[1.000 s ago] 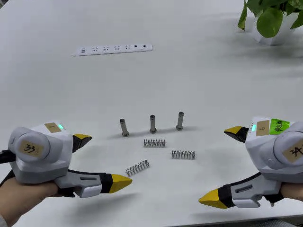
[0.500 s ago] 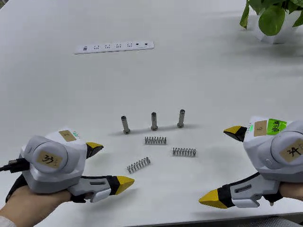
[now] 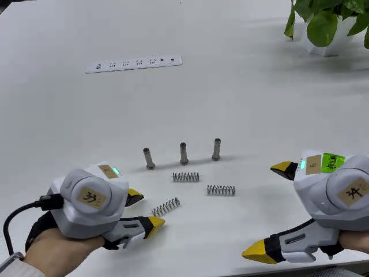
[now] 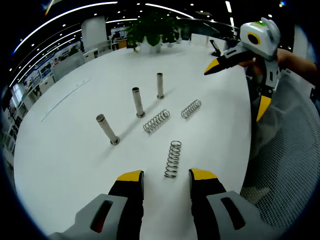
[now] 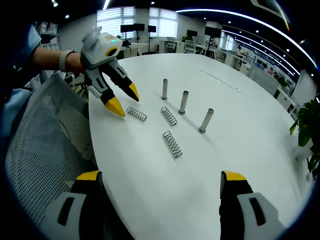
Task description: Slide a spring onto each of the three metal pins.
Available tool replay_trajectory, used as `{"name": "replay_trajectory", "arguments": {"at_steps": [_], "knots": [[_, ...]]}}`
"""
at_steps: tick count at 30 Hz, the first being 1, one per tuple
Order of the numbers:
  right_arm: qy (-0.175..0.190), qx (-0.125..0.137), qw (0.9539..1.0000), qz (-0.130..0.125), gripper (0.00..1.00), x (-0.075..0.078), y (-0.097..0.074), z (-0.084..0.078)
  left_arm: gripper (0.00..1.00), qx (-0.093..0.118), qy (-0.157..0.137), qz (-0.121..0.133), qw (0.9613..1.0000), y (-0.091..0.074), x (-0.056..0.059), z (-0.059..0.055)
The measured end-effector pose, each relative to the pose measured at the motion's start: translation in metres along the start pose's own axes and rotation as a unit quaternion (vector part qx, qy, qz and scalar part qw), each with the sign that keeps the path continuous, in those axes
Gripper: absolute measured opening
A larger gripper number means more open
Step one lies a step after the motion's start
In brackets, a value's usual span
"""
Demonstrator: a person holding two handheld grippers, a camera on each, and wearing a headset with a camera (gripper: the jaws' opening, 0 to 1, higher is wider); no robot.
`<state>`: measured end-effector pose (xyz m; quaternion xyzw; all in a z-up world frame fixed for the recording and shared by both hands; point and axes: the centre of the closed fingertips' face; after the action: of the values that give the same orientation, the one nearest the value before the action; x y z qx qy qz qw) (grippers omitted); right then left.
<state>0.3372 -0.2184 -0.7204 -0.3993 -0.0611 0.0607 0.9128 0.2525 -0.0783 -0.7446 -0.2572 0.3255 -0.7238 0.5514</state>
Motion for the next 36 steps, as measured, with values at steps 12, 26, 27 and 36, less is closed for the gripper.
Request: {"name": "replay_trajectory", "arguments": {"at_steps": [12,26,27,36], "knots": [[0.0,0.001,1.0,0.001,0.99,0.0,-0.001,0.002,0.19,-0.033,0.021,-0.001,0.9992,0.01,0.005,-0.001],[0.003,0.001,1.0,0.008,0.99,-0.003,0.002,0.0,0.12,-0.072,0.025,0.001,0.9971,0.01,0.01,-0.001],[0.003,0.001,1.0,0.009,0.99,-0.004,0.002,0.0,0.12,-0.075,0.02,0.0,0.997,0.01,0.01,-0.001],[0.001,0.002,0.9999,0.013,0.99,-0.008,0.004,0.002,0.1,-0.072,-0.016,-0.021,0.997,0.01,0.007,-0.003]]}}
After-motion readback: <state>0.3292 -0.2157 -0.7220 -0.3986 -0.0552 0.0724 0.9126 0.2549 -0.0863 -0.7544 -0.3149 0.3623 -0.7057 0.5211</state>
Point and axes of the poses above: the centre of the closed fingertips' face, and the gripper's own axes: y roughly forward along the fingers, x roughly to its right, z roughly out of its top, and after that the axes turned 1 degree about -z, right-handed
